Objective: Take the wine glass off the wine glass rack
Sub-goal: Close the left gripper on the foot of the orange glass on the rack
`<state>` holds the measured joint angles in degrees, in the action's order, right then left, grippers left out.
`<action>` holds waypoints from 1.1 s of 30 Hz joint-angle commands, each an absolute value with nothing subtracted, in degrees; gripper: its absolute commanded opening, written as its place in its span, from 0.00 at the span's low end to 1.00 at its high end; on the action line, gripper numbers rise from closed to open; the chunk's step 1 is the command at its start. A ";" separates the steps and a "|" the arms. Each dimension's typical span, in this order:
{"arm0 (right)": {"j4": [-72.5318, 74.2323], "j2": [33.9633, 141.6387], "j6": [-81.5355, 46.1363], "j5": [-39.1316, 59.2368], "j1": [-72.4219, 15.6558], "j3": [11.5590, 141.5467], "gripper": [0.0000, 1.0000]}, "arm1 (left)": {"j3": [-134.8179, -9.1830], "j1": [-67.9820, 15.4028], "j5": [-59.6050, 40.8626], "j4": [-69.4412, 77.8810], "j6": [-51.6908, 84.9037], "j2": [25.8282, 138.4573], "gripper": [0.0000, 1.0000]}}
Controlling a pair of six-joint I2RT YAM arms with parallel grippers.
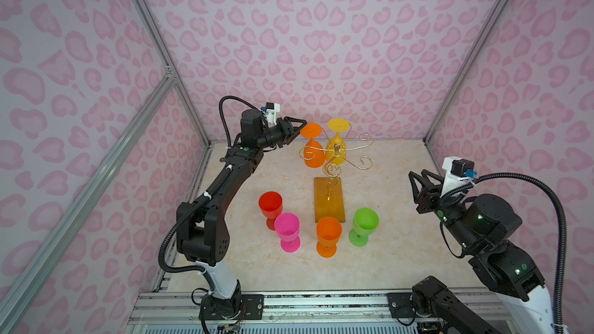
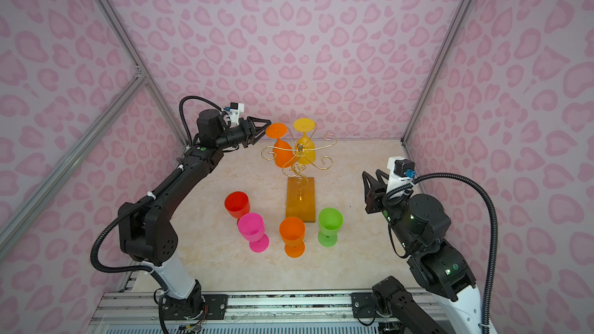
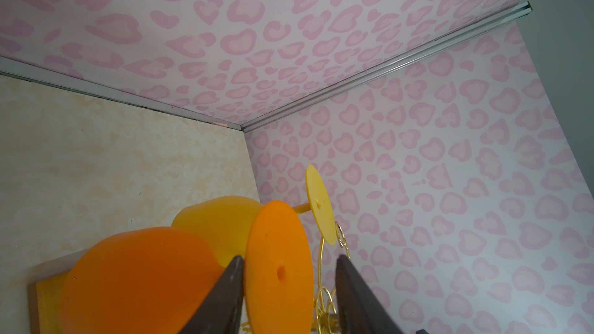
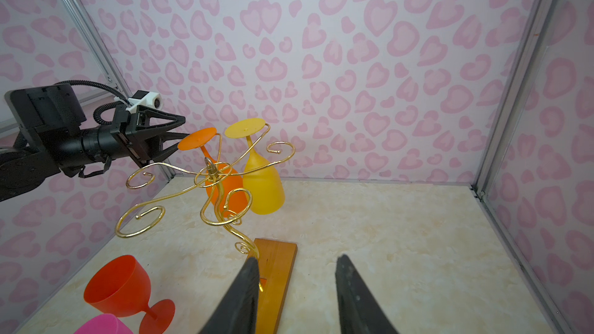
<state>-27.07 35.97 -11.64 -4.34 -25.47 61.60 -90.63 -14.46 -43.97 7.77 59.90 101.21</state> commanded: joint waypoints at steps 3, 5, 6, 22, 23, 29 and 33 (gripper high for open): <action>-26.28 36.12 -12.45 -2.61 -24.60 61.21 0.40 | -89.92 -14.58 -44.74 10.08 59.41 101.69 0.47; -26.37 36.13 -12.48 -2.31 -24.29 61.16 0.40 | -89.80 -14.58 -44.81 10.09 59.41 101.52 0.46; -26.45 36.12 -12.57 -2.13 -24.09 61.17 0.40 | -89.74 -14.59 -44.88 10.06 59.41 101.43 0.46; -26.81 36.47 -14.04 1.49 -20.18 60.79 0.40 | -89.21 -14.63 -45.46 9.84 59.23 101.08 0.25; -26.81 36.53 -14.17 1.74 -19.97 60.73 0.40 | -89.21 -14.61 -45.55 9.84 59.24 101.06 0.24; -26.72 36.65 -14.87 2.94 -18.76 60.40 0.40 | -89.65 -14.50 -45.98 10.16 59.92 100.99 0.18; -26.72 36.48 -15.18 3.60 -18.15 60.30 0.40 | -89.99 -14.32 -46.24 10.54 60.72 100.73 0.15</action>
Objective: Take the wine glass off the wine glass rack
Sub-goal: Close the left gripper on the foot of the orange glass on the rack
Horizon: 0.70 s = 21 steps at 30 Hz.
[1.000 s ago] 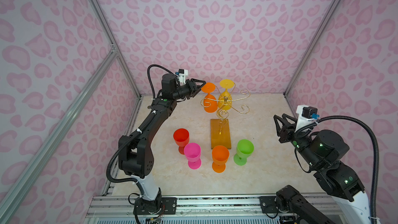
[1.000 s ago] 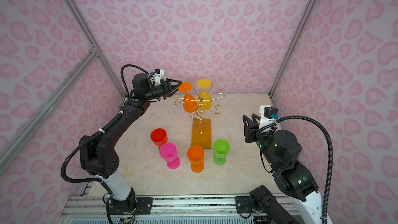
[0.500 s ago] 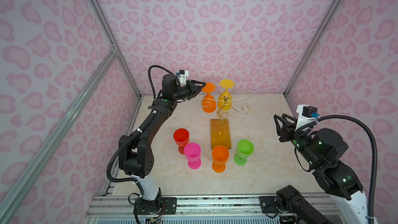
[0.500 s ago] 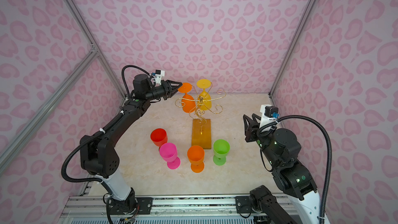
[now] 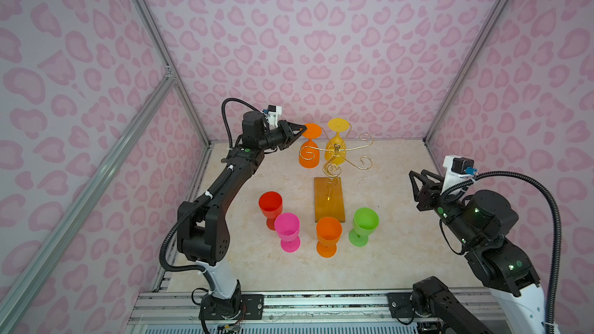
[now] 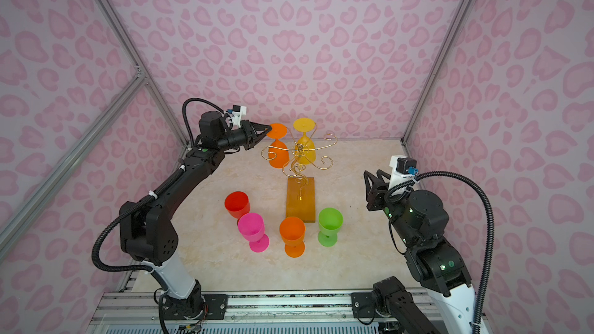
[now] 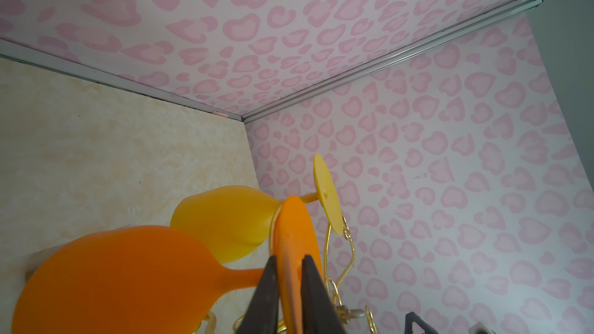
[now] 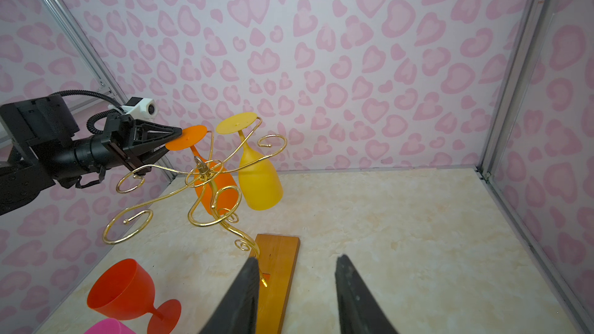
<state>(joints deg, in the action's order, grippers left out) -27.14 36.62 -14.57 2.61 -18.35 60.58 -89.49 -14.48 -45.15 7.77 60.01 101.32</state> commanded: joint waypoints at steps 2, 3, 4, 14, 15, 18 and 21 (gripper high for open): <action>-26.72 36.40 -15.29 3.93 -17.89 60.27 0.40 | -90.39 -14.22 -46.37 10.55 60.99 100.79 0.13; -26.80 36.39 -15.23 4.04 -17.70 60.20 0.40 | -90.59 -14.17 -46.40 10.55 61.15 100.81 0.13; -26.81 36.39 -15.33 4.17 -17.50 60.20 0.40 | -90.76 -14.13 -46.47 10.55 61.38 100.89 0.12; -26.83 36.21 -15.52 5.17 -16.12 60.07 0.39 | -92.10 -13.63 -46.94 12.78 63.14 101.68 0.09; -26.86 36.29 -15.54 5.27 -16.02 60.11 0.39 | -92.09 -13.56 -47.17 13.02 63.40 101.82 0.08; -26.74 36.60 -15.60 5.71 -15.57 60.01 0.39 | -92.17 -13.50 -47.53 14.32 64.71 102.21 0.07; -26.37 37.00 -15.90 6.56 -15.08 60.03 0.39 | -92.26 -13.48 -47.72 15.32 65.51 102.70 0.06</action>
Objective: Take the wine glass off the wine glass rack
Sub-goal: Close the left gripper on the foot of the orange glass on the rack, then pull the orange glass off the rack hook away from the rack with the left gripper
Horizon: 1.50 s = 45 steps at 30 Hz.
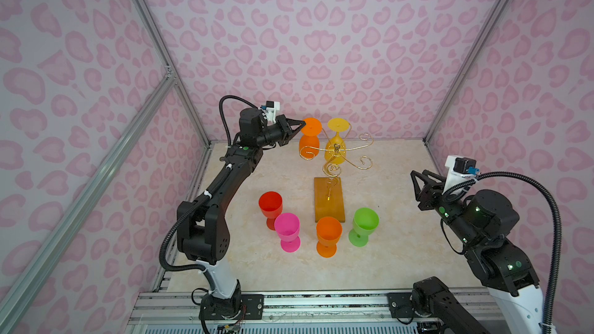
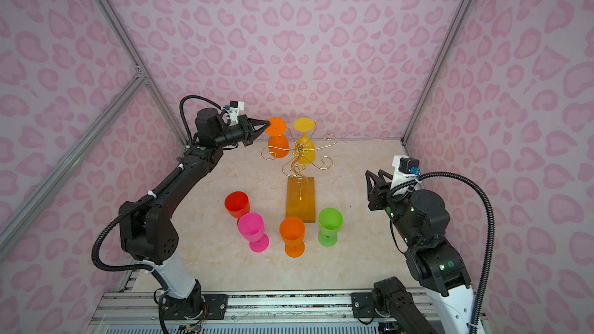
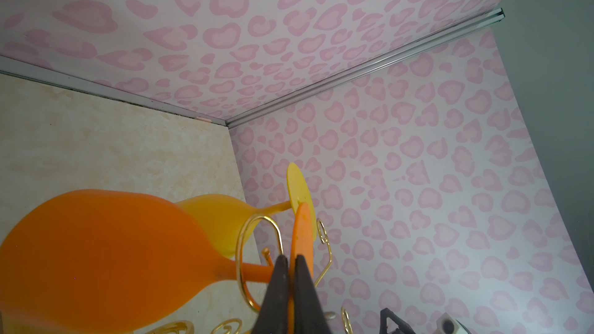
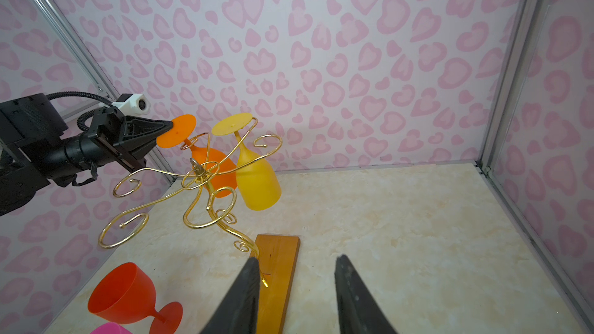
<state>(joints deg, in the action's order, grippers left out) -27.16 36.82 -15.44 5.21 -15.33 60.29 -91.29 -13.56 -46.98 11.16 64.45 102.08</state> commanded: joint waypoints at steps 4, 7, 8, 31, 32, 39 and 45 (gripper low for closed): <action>-25.97 37.51 -15.95 7.41 -14.54 59.98 0.39 | -92.50 -13.50 -48.38 17.40 66.93 103.51 0.06; -25.76 37.70 -16.12 8.04 -13.99 59.98 0.39 | -92.94 -13.57 -48.90 18.95 68.09 104.21 0.06; -25.71 37.70 -16.08 8.23 -13.79 60.03 0.39 | -93.18 -13.59 -49.11 19.04 68.33 104.45 0.05; -25.14 37.45 -17.24 11.97 -10.54 59.08 0.38 | -93.45 -16.79 -51.59 19.88 68.28 104.84 0.05; -25.05 37.43 -17.35 12.09 -10.46 58.95 0.39 | -92.97 -16.79 -51.59 19.79 68.19 104.45 0.05; -25.05 37.31 -17.62 12.85 -9.84 58.60 0.38 | -90.15 -16.75 -51.69 19.71 67.90 102.35 0.05; -25.13 36.84 -17.97 13.24 -9.41 58.44 0.38 | -87.94 -16.43 -51.94 19.74 67.30 101.17 0.05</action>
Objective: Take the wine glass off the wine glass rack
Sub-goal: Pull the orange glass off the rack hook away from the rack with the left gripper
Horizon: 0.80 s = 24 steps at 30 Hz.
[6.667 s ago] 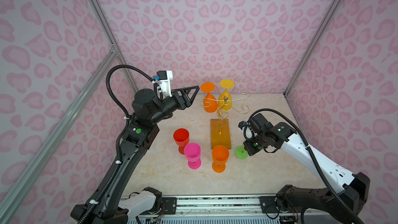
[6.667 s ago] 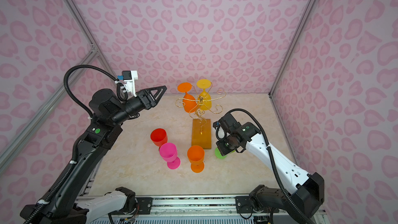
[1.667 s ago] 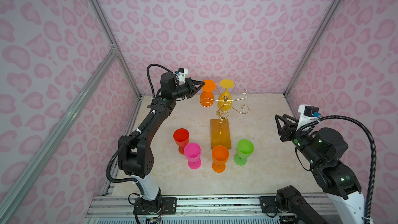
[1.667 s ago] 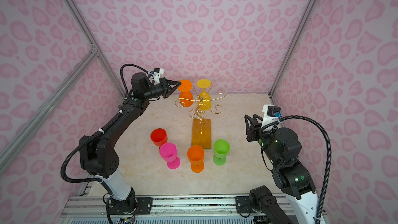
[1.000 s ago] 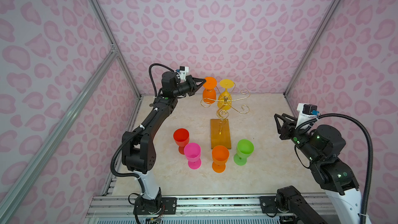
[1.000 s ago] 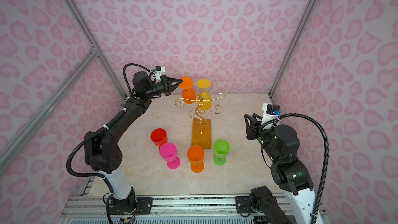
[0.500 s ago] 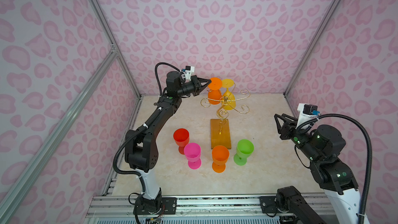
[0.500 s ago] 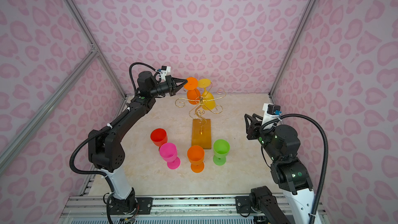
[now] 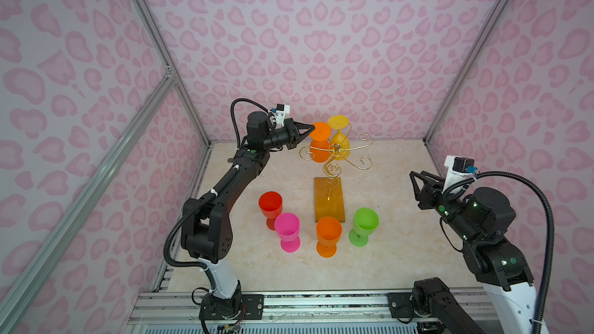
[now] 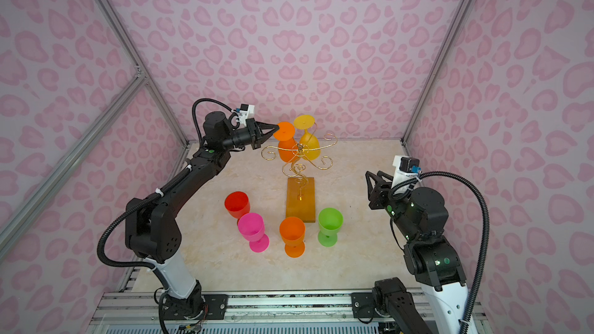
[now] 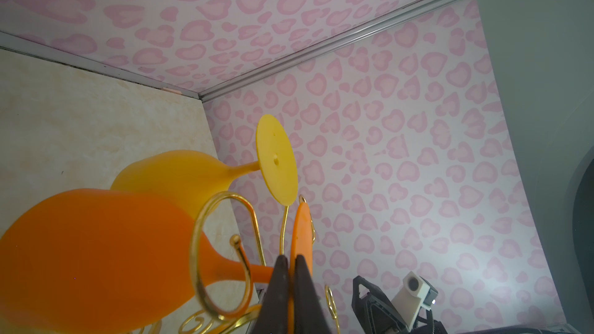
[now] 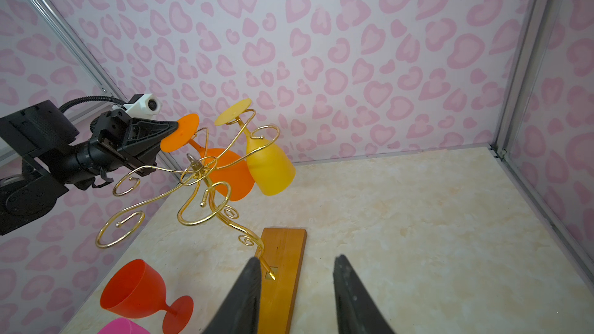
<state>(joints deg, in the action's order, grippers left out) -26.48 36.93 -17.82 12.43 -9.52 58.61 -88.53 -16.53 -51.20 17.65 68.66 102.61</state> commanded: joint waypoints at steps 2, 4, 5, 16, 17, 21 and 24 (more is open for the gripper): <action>-25.22 36.83 -17.87 13.26 -9.22 58.44 0.38 | -87.55 -16.19 -51.94 19.69 67.19 100.67 0.05; -25.16 36.90 -17.97 13.49 -9.15 58.36 0.38 | -87.36 -15.88 -51.99 19.54 66.93 100.08 0.05; -25.14 36.94 -18.02 13.58 -9.07 58.34 0.38 | -87.21 -15.83 -52.03 19.43 66.89 99.80 0.05; -24.44 37.51 -18.51 14.58 -8.31 57.83 0.38 | -83.57 -13.12 -53.08 17.98 66.45 95.42 0.04; -24.43 37.53 -18.58 14.70 -8.29 57.82 0.38 | -83.10 -12.73 -53.09 17.93 66.36 94.91 0.04; -24.43 37.62 -18.76 14.86 -8.00 57.80 0.38 | -81.88 -11.36 -53.17 17.58 66.00 93.10 0.04; -24.35 37.69 -18.81 14.95 -7.91 57.92 0.38 | -81.48 -10.21 -53.26 17.49 65.90 91.92 0.04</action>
<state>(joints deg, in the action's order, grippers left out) -26.41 37.65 -18.41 14.61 -7.97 58.00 -81.82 -10.92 -52.51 16.16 67.09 93.43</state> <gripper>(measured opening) 0.378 0.070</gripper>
